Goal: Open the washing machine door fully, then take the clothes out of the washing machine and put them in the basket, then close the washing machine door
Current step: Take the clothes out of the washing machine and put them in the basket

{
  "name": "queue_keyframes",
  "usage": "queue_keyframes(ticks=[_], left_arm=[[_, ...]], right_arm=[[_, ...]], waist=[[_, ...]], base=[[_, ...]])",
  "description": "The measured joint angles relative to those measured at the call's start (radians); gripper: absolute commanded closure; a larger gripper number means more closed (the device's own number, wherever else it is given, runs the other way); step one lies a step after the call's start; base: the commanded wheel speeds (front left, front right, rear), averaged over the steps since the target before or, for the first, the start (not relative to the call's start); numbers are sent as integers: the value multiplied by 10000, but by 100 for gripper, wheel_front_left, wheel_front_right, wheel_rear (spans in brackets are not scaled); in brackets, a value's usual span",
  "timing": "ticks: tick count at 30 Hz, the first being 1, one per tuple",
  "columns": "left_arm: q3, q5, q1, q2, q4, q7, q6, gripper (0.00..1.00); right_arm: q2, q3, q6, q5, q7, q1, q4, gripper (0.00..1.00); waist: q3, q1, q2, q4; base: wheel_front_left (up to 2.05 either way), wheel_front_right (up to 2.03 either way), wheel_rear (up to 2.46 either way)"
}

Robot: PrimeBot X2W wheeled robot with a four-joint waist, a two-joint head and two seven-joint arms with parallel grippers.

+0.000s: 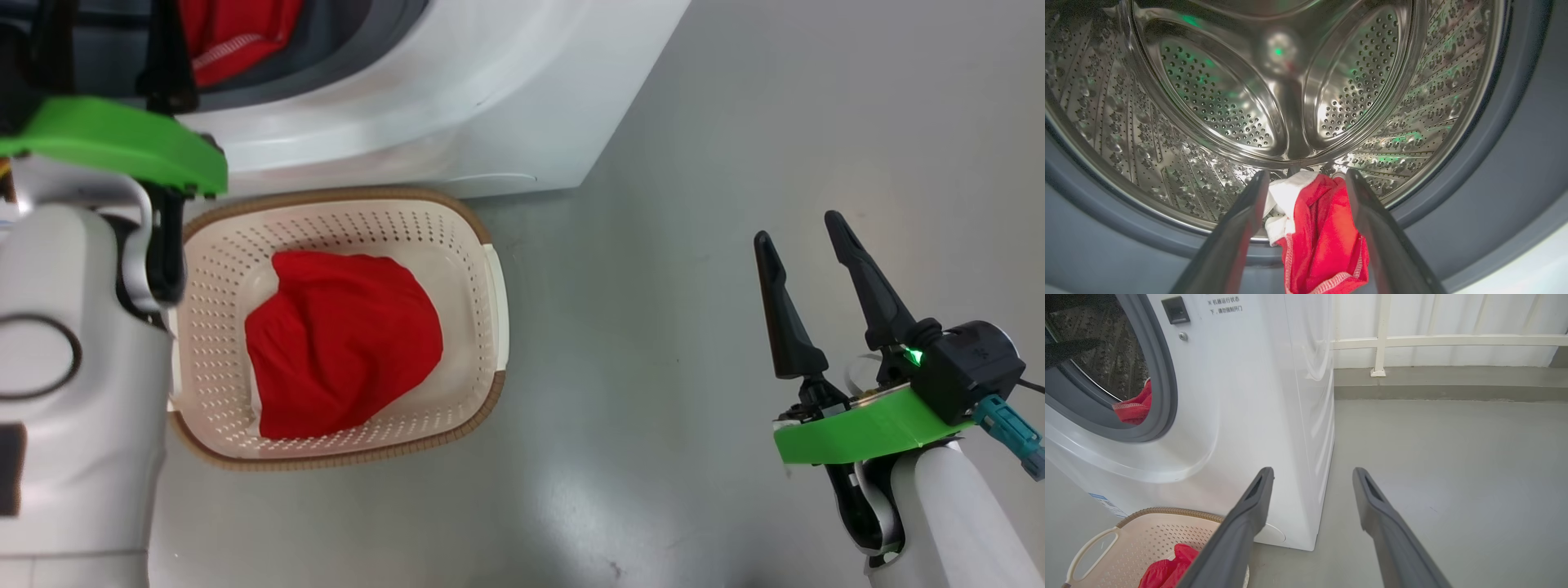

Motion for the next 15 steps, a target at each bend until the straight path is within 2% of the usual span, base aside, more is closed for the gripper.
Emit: queue_keyframes(ticks=[8,15], left_arm=[[31,-431,-1675,109,2230,360,-759,0],[-165,-665,-2923,336,4033,1239,-1158,0]], right_arm=[[-8,155,0,2,2,-70,-86,0],[-6,245,0,4,2,-89,-73,0]], waist=[[452,0,0,-159],[586,0,0,-471]], base=[[0,0,0],[0,0,0]])
